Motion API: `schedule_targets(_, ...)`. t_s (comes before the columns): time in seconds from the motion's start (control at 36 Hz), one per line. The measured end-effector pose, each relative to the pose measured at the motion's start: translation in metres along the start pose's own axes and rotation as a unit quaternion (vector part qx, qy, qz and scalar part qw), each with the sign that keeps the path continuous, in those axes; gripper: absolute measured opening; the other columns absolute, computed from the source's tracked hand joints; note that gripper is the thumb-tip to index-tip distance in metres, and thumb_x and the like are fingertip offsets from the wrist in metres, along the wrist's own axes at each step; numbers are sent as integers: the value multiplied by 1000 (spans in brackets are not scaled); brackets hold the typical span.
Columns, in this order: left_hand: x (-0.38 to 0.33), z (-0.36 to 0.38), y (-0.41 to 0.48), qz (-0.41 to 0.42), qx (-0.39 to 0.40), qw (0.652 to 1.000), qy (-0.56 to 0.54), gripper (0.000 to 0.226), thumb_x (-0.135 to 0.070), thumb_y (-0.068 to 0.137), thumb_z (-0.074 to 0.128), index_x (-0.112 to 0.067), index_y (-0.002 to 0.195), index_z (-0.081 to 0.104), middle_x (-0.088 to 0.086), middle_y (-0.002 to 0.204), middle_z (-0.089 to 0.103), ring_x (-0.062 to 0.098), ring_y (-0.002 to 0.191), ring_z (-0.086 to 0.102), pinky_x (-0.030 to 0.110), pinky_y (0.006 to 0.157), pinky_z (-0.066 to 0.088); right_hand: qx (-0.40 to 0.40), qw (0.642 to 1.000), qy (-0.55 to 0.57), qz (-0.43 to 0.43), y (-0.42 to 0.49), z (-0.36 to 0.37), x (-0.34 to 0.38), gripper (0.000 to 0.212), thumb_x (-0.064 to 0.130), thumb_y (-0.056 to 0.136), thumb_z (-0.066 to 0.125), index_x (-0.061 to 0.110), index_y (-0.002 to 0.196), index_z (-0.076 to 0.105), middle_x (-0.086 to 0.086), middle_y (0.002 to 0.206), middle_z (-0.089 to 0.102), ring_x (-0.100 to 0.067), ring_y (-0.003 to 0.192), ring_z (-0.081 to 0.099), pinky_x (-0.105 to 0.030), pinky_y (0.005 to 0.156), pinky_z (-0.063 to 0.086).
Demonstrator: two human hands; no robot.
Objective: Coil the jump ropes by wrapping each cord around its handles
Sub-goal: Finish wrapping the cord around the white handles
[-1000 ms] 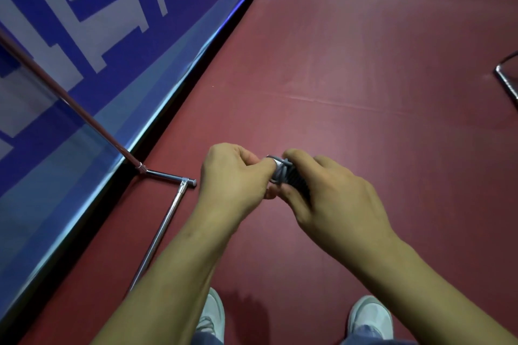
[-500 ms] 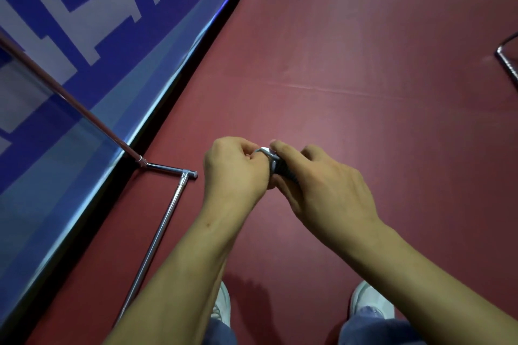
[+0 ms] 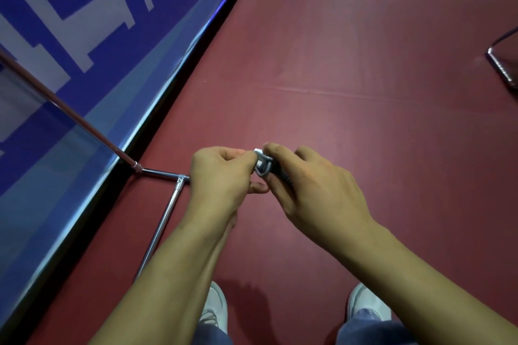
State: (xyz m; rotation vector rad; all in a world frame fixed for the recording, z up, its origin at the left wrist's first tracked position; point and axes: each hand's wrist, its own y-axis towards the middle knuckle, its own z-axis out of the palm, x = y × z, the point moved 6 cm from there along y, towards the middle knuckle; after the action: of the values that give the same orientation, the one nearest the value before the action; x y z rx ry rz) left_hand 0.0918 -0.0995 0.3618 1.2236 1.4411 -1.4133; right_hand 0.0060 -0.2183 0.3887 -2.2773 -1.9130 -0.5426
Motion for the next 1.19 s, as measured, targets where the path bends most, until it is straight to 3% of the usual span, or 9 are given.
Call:
schedule_targets(0.11,13,5,3,-15,-18,999,45,10,-1,82,68,8,77,69,18,65,71,24,45,67,36,47,59,24,1000,-8,-8,-2,10,-1,48,51,104,42,45,150,31,3,87,47,-24,60,48,-31,48,28)
schedule_targets(0.17,13,9,3,5,-16,996,85,14,-6,82,68,1,71,69,14,58,70,28,46,69,46,55,62,35,999,-7,-6,-2,14,-4,53,52,104,42,47,154,24,4,90,47,-25,65,51,-33,51,31)
schedule_targets(0.25,3,10,0,56,-24,988,139,21,-10,85,67,-1,66,66,12,53,68,26,42,67,40,50,60,39,999,21,-9,-3,12,-8,53,56,102,39,54,151,20,5,94,49,-27,75,57,-36,56,42)
schedule_targets(0.39,-7,5,-2,57,30,996,65,9,3,82,67,0,74,70,11,59,68,29,48,69,50,55,62,43,996,77,-7,-2,8,-15,42,67,94,35,53,134,35,8,101,56,-27,92,62,-42,71,53)
schedule_targets(0.53,-15,-1,-7,96,77,991,56,20,5,89,65,-9,98,75,7,65,62,22,52,71,52,66,63,12,981,192,-2,3,8,-20,24,50,101,44,44,124,50,17,100,68,-13,92,63,-43,75,53)
schedule_targets(0.67,-30,-3,-12,244,152,948,135,24,2,92,67,-10,110,77,3,89,69,17,65,74,43,71,63,0,960,278,21,2,2,-25,18,37,103,52,41,119,60,23,93,70,-3,85,64,-31,76,51)
schedule_targets(0.78,-36,-6,-13,325,197,898,222,27,-20,79,78,-16,106,78,-1,83,65,18,68,68,40,65,58,27,956,292,14,0,0,-22,19,35,104,52,38,119,63,21,96,71,-3,91,66,-31,80,52)
schedule_targets(0.92,-45,-13,-18,415,178,852,265,16,-20,84,79,-12,98,79,-1,81,66,16,71,63,35,64,50,53,958,281,-5,-2,0,-17,20,38,104,49,41,120,62,22,97,71,-2,93,66,-33,81,53)
schedule_targets(1.19,-46,-7,-29,432,174,833,299,11,-6,87,69,-8,82,59,-1,80,56,16,69,59,35,60,48,27,970,243,-4,-2,1,-21,38,46,103,48,38,138,60,22,131,66,5,124,57,-30,102,51)
